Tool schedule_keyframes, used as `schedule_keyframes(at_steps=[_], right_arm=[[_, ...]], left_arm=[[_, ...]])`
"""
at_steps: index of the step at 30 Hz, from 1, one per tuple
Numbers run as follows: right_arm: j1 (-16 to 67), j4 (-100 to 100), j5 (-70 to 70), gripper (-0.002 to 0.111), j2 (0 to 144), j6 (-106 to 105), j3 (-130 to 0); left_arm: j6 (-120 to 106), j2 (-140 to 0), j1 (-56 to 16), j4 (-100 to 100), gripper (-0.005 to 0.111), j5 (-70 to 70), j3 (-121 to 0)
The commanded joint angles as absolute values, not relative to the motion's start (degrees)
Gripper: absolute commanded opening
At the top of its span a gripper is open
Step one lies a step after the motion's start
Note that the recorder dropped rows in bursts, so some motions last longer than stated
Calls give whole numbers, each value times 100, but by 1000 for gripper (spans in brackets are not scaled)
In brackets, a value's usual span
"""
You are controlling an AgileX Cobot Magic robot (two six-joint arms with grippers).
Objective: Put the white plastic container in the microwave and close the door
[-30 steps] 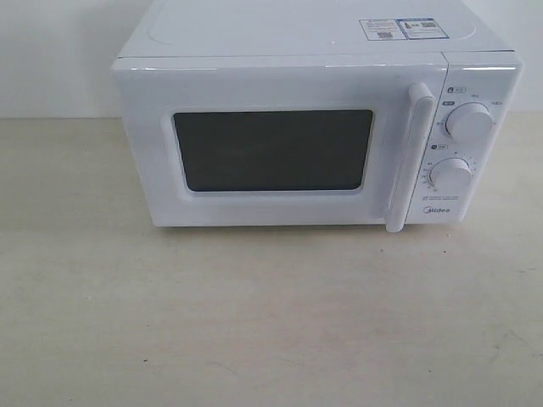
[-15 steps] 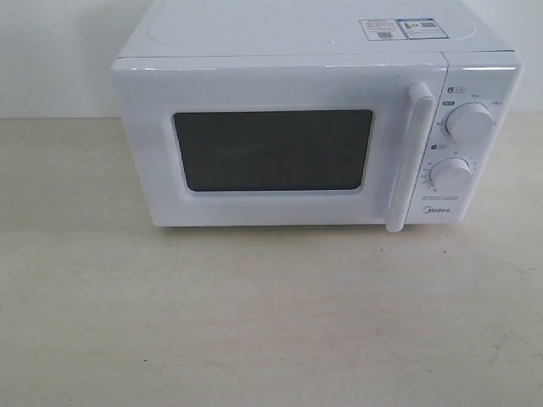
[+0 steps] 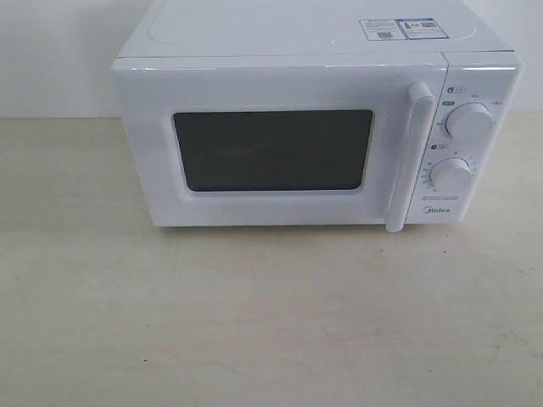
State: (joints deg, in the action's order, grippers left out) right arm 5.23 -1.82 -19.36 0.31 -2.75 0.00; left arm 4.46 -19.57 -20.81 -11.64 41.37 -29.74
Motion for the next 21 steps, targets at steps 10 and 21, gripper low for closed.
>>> schedule_keyframes(at_steps=[10, 21], right_arm=[[507, -177, -1947, 0, 0, -201, 0], [344, -177, -1947, 0, 0, -178, 0]], left_arm=[[478, -1927, -2117, -1140, 4, 4035, -2963], [478, -1927, -2117, -1140, 4, 4035, -2963]])
